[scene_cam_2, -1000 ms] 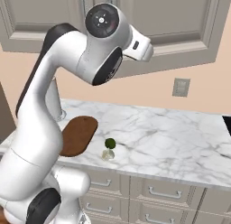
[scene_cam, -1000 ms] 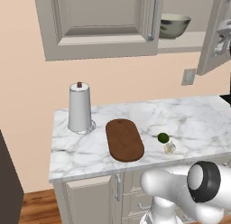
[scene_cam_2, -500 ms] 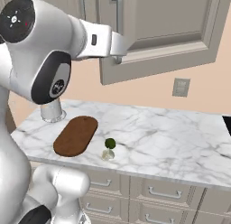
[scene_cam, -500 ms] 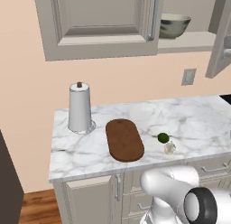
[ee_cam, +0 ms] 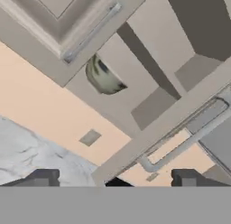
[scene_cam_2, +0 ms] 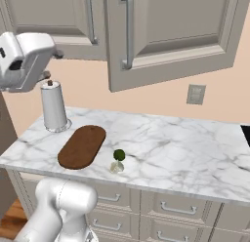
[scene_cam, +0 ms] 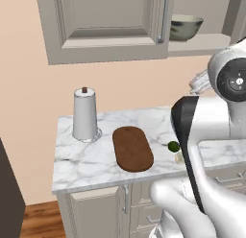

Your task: Open the cabinet. Place the bowl and condiment on the counter. Then place the lime and garlic on the cutting board.

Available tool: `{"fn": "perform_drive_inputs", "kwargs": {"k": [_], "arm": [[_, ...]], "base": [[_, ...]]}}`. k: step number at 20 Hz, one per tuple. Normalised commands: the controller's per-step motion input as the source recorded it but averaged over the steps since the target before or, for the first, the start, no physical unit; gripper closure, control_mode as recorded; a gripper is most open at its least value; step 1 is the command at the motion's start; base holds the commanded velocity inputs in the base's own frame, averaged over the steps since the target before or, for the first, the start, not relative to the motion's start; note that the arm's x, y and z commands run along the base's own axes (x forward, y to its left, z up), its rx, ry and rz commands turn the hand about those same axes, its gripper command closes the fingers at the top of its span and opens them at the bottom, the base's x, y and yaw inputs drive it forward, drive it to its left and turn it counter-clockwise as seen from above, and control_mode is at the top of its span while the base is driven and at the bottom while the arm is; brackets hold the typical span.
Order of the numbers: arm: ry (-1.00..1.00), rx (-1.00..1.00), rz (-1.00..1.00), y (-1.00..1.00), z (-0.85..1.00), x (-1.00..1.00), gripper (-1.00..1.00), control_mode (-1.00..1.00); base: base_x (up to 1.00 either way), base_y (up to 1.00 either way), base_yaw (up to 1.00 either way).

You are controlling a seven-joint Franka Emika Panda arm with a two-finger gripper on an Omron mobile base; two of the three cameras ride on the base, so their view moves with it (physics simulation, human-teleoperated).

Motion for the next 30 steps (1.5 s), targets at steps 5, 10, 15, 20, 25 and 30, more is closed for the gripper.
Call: {"fn": "perform_drive_inputs", "kwargs": {"k": [5, 10, 15, 20, 25, 30], "arm": [[0.36, -0.45, -0.19, 0.38, -0.08, 1.0, -1.0, -1.0], [0.3, -0.29, -0.41, -0.21, 0.0, 0.98, -1.0, -1.0], [0.21, -0.06, -0.42, -0.97, 0.01, 0.37, -1.0, -1.0], [0.03, 0.05, -0.19, -1.0, 0.0, -0.04, -1.0, -1.0], [-0.03, 0.16, -0.09, -1.0, 0.06, -0.74, -1.0, -1.0], [-0.17, 0.28, -0.01, -1.0, 0.0, -0.49, -1.0, -1.0]], "base": [[0.0, 0.0, 0.0], [0.0, 0.0, 0.0], [0.0, 0.0, 0.0], [0.0, 0.0, 0.0], [0.0, 0.0, 0.0], [0.0, 0.0, 0.0]]}}
